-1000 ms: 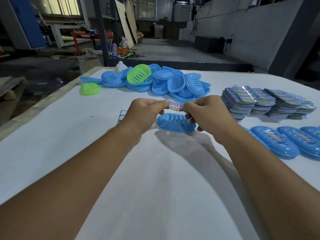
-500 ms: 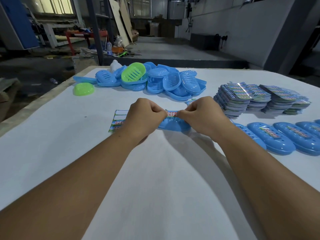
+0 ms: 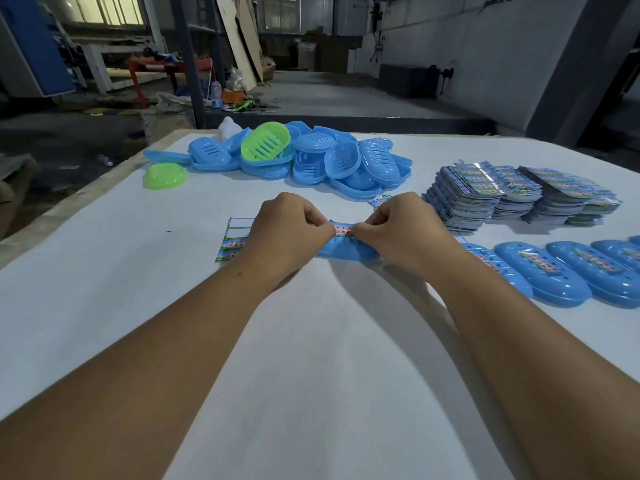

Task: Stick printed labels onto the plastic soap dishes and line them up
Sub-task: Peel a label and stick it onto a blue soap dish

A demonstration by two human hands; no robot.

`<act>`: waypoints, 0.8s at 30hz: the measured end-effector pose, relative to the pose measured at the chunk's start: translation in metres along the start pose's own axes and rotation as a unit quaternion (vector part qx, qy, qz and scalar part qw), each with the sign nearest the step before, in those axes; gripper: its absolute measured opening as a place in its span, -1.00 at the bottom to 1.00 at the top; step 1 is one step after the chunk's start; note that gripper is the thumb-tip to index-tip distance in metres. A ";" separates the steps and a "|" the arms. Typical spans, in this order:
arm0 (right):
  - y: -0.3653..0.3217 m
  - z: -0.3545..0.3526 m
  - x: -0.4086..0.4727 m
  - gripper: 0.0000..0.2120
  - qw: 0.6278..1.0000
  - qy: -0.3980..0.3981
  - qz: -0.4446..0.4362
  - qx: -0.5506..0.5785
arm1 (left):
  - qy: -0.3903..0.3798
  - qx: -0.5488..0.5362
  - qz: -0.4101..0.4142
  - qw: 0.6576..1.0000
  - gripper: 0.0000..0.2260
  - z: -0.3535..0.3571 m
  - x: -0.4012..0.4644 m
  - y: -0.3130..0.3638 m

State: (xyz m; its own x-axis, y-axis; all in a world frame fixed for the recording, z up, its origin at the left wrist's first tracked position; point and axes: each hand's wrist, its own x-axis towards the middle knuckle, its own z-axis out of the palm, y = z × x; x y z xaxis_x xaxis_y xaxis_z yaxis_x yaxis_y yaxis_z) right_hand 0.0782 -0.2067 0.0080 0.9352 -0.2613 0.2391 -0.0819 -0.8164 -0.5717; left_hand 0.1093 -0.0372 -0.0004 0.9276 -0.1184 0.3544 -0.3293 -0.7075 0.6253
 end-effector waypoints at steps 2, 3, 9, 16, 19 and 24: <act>-0.001 -0.001 -0.001 -0.73 1.000 -0.001 -0.004 -0.006 | 0.000 0.015 0.003 1.000 -0.92 0.000 0.000 0.002; -0.001 -0.001 -0.002 -0.73 1.000 -0.001 -0.006 -0.010 | -0.001 0.021 0.004 1.000 -0.93 0.000 0.000 0.002; -0.008 0.000 -0.006 -0.69 0.999 0.017 -0.017 -0.044 | -0.009 0.065 0.015 0.998 -0.85 0.003 0.006 0.004; -0.014 0.003 -0.001 -0.64 0.993 0.024 0.003 -0.113 | 0.021 0.126 0.066 0.990 -0.84 0.009 0.008 0.007; -0.013 0.002 0.002 -0.60 0.992 0.020 0.011 -0.126 | 0.010 0.103 0.056 0.993 -0.80 0.010 0.008 0.004; -0.007 0.002 0.003 -0.51 0.992 -0.001 0.030 -0.124 | -0.015 0.049 0.011 0.999 -0.72 0.011 0.009 -0.003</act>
State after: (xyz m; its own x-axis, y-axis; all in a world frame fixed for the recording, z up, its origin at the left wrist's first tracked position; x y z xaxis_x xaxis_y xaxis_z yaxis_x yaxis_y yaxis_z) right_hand 0.0826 -0.2009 0.0110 0.9270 -0.3114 0.2090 -0.2182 -0.9011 -0.3748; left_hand 0.1206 -0.0437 -0.0066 0.9255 -0.1545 0.3458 -0.3325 -0.7688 0.5463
